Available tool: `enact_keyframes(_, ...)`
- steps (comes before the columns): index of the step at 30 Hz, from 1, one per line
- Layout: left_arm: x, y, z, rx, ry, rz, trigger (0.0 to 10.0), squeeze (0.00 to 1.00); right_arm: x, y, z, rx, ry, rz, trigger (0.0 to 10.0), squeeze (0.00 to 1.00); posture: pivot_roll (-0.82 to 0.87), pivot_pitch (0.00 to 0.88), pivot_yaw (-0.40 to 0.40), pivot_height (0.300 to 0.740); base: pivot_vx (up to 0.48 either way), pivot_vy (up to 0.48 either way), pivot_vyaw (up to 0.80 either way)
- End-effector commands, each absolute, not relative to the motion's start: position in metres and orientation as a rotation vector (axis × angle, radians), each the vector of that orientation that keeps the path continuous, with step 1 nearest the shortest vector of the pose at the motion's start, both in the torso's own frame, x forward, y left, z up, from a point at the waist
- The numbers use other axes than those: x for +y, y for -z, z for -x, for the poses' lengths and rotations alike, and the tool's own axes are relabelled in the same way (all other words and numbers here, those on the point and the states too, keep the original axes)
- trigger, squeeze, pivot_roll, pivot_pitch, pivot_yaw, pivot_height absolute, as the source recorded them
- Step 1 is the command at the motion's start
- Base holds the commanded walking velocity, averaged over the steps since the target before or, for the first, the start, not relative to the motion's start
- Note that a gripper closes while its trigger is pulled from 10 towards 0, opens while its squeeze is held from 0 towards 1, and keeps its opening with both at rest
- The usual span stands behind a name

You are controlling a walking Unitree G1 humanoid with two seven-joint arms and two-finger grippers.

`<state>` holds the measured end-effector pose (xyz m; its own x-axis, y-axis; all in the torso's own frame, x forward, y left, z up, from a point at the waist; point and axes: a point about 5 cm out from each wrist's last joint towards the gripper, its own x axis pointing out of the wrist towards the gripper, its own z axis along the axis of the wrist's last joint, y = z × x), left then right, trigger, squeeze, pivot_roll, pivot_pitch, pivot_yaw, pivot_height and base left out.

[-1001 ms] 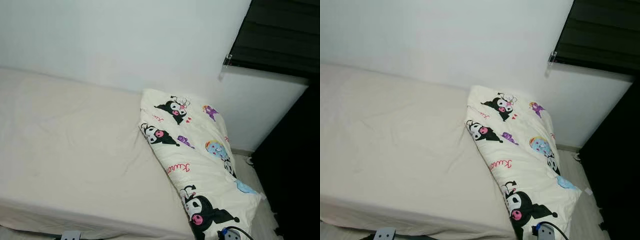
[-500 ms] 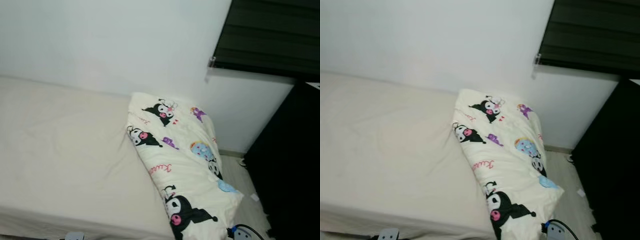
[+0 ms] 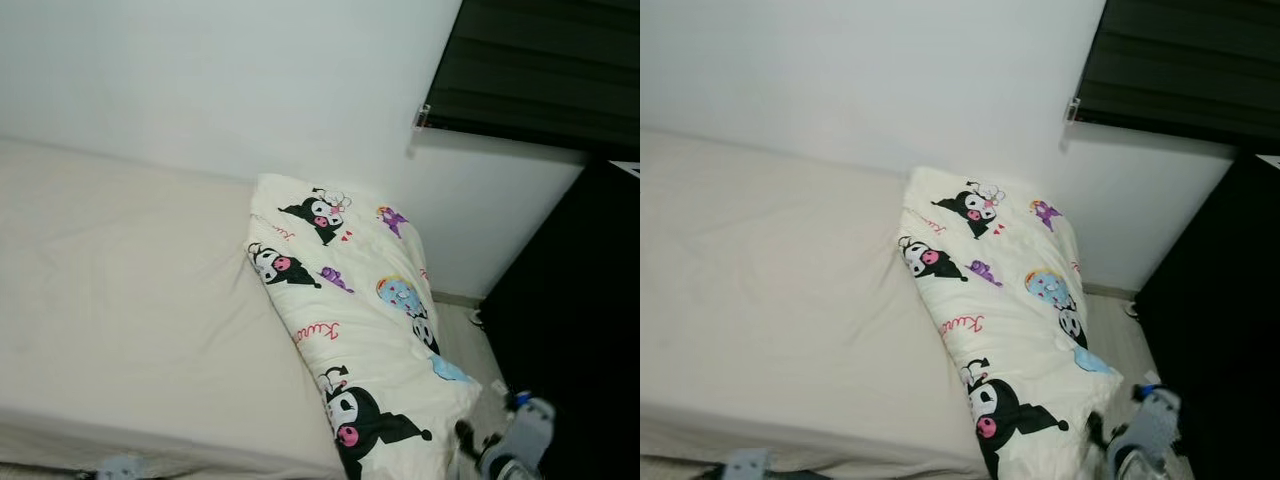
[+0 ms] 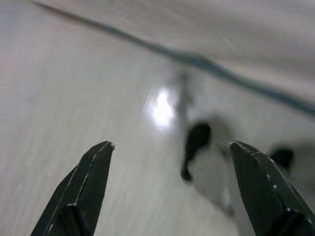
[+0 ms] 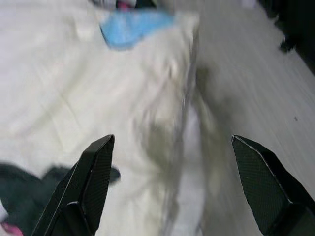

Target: Clean up the room

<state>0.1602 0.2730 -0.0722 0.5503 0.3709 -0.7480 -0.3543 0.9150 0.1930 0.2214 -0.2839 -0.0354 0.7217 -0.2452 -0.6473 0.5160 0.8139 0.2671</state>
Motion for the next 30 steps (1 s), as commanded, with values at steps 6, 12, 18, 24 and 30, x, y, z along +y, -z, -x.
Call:
enact_keyframes(6, 0.294, 0.053, -0.180, 0.754, -0.530, 0.000, 10.0, 0.00, -0.300, 0.025, -0.225, 0.573, 0.480, -0.484, 10.0, 0.00, 0.06, 0.000, -0.135, 0.665, 0.000, 0.000, 0.00)
enact_keyframes(12, 0.320, 0.021, -0.206, 0.561, -0.587, 0.011, 10.0, 0.00, -0.311, 0.010, -0.237, 0.492, 0.474, -0.501, 10.0, 0.00, 0.07, 0.000, -0.130, 0.650, 0.000, 0.000, 0.00)
enact_keyframes(18, 0.332, 0.003, -0.217, 0.456, -0.609, 0.005, 10.0, 0.00, -0.322, -0.001, -0.241, 0.438, 0.492, -0.501, 10.0, 0.00, 0.08, 0.000, -0.122, 0.635, 0.000, 0.000, 0.00)
enact_keyframes(24, 0.346, -0.008, -0.217, 0.404, -0.635, -0.017, 10.0, 0.00, -0.332, -0.015, -0.248, 0.361, 0.488, -0.507, 10.0, 0.00, 0.09, 0.000, -0.100, 0.615, 0.000, 0.000, 0.00)
enact_keyframes(30, 0.353, -0.012, -0.214, 0.385, -0.630, -0.052, 10.0, 0.00, -0.343, -0.029, -0.254, 0.281, 0.496, -0.516, 10.0, 0.00, 0.11, 0.000, -0.080, 0.600, 0.000, 0.000, 0.00)
